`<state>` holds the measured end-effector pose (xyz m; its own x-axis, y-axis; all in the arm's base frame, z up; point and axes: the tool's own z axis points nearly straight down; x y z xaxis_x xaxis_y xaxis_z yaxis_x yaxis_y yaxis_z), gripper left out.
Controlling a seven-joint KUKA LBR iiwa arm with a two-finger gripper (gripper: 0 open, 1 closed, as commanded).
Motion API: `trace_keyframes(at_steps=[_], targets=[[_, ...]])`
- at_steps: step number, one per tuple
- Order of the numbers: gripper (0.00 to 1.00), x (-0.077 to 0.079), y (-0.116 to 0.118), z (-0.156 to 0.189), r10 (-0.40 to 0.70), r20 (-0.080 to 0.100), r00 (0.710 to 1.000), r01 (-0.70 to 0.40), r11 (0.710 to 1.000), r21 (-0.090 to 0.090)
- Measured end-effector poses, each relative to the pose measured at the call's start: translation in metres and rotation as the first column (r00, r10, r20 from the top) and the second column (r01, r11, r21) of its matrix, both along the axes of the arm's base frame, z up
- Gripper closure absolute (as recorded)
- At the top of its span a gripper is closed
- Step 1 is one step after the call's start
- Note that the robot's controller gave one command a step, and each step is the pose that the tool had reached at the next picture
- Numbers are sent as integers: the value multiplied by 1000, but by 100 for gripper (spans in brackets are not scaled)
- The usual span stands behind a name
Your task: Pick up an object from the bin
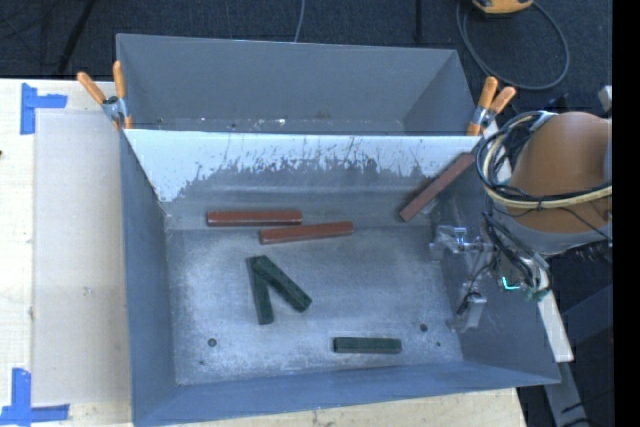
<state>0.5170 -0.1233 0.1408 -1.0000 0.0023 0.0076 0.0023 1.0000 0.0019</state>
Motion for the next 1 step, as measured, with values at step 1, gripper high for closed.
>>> trace_keyframes(at_steps=[1], targets=[[0,2,0,3,3,6,1000,-3,1000,-2]])
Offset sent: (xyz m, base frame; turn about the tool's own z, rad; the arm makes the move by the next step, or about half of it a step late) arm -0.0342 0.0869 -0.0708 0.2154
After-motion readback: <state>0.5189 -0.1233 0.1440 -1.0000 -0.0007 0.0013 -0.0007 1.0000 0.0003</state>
